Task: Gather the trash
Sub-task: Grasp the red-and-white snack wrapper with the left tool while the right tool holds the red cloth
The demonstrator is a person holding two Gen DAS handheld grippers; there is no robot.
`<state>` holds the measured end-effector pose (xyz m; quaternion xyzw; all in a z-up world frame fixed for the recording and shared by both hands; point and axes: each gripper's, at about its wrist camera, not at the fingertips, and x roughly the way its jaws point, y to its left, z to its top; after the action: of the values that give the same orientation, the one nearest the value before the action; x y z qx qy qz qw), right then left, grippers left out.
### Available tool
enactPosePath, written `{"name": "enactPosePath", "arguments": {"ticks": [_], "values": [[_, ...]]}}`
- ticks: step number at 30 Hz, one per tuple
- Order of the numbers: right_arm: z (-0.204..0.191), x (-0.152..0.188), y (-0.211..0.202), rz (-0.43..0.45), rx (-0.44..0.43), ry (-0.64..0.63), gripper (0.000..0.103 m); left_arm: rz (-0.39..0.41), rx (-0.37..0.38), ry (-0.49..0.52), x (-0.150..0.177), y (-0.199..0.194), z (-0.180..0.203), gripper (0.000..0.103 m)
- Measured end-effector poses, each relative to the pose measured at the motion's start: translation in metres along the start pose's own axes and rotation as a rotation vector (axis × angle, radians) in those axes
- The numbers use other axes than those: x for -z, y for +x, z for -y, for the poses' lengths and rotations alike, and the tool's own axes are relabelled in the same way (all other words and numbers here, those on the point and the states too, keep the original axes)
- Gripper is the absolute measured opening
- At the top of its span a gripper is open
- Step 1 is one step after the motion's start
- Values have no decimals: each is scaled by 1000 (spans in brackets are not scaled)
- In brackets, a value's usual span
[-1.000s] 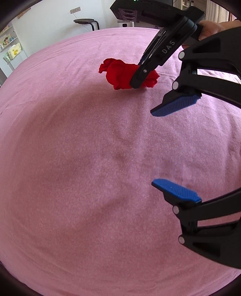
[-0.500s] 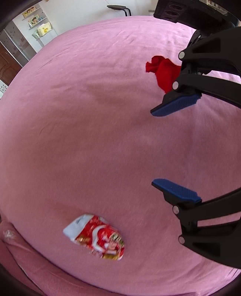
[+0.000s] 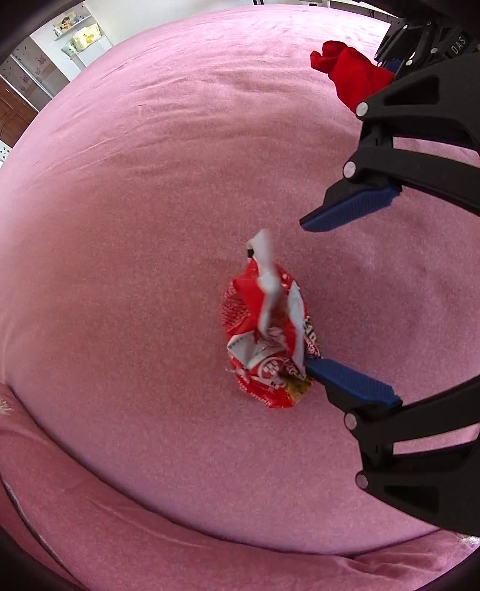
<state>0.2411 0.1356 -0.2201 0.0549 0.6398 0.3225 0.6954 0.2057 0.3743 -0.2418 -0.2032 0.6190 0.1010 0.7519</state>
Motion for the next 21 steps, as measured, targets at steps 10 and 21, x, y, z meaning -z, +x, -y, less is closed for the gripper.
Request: {"name": "enactPosePath", "arguments": {"ticks": [10,21], "values": [[9,23,-2,-29,26,3,25,-21,34,-31,-4,6,-22,2],[18,32,-7,-37,17,15,25,-22,99,-41,23,-3,0,56]]}}
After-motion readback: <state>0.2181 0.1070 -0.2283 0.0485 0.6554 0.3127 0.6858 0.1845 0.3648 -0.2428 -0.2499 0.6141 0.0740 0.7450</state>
